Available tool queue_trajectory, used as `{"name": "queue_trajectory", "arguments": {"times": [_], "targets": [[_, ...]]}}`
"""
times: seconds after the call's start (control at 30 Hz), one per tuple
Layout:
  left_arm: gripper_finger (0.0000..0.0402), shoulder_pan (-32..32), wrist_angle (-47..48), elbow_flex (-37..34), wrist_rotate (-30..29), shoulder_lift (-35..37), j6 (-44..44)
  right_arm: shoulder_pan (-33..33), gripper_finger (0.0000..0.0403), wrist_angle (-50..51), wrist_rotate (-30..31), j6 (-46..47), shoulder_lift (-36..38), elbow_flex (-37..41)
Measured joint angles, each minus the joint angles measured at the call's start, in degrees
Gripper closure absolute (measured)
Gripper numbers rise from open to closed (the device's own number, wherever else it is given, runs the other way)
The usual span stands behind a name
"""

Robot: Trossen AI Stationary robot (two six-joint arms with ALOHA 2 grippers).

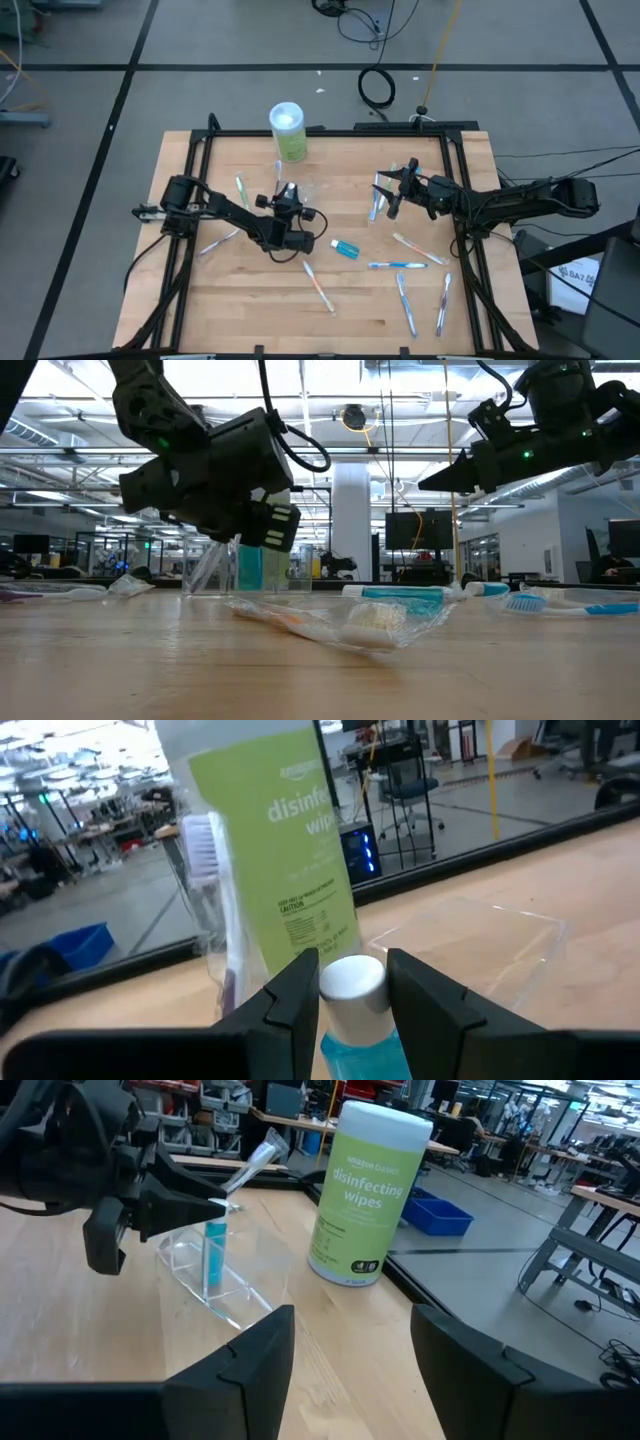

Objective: Pick & Place toothbrushing station
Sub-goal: Put the bottom blue mouthwash into the transparent organizer

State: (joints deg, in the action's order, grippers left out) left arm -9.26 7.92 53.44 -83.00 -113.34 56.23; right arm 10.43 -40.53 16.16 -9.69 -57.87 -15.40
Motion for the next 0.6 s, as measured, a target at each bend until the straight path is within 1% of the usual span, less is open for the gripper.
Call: {"name": "queue_trajectory", "arguments": {"times": [0.1, 0.27, 0.47, 0.6], "targets": [[0.0289, -0.02, -0.38, 0.01, 0.29, -0.15, 0.59, -0.01, 0.0206, 0.00, 0.02, 0.00, 0.00, 0.00], [0.0289, -0.02, -1.57, 0.01, 0.39, -0.07, -1.63, -0.02, 0.0206, 0.00, 0.00, -0.17, 0.00, 0.00], [0.0289, 0.13, -2.29, 0.01, 0.37, -0.07, -7.12, 0.00, 0.0206, 0.02, 0.00, -0.20, 0.00, 0.00], [0.0289, 0.49, -2.29, 0.08, 0.77, -0.07, -8.19, -0.01, 0.0206, 0.00, 0.00, -0.21, 0.00, 0.00]]}}
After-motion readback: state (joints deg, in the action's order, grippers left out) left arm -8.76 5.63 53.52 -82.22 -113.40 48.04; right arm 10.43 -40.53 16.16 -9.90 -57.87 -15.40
